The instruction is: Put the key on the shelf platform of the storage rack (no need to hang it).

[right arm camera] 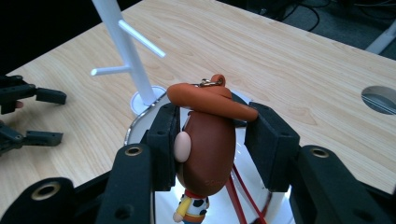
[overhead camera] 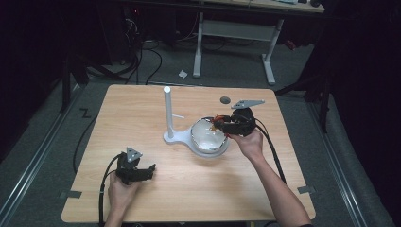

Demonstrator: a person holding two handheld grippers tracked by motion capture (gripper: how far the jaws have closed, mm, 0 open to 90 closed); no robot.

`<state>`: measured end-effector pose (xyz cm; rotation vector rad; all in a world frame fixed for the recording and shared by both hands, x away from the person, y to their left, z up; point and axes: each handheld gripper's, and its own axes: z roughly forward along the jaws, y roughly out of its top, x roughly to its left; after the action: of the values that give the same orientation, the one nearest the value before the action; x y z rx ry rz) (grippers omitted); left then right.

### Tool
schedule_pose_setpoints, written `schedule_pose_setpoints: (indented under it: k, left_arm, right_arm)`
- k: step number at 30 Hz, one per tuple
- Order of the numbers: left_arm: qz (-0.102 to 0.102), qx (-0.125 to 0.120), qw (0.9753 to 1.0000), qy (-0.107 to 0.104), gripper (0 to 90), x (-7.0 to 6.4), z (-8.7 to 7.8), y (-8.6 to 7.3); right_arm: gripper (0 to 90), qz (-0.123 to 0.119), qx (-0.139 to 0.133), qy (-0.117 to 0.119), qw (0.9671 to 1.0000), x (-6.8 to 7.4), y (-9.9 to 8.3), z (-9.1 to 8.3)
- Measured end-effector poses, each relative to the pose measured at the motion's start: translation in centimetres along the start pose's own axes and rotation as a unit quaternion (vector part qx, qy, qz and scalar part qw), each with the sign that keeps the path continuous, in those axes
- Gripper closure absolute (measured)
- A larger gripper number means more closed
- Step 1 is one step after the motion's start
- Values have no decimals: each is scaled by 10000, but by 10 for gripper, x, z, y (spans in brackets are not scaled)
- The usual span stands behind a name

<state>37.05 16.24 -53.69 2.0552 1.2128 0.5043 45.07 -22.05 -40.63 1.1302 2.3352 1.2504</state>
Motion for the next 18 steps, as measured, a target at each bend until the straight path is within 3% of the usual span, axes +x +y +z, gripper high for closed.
schedule_pose_setpoints:
  k: [18]
  left_arm:
    - [-6, -3, 10000, -1, 147, 0, 0, 0]
  right_arm:
    - [564, -108, 238, 200, 9995, 15, 3, 29]
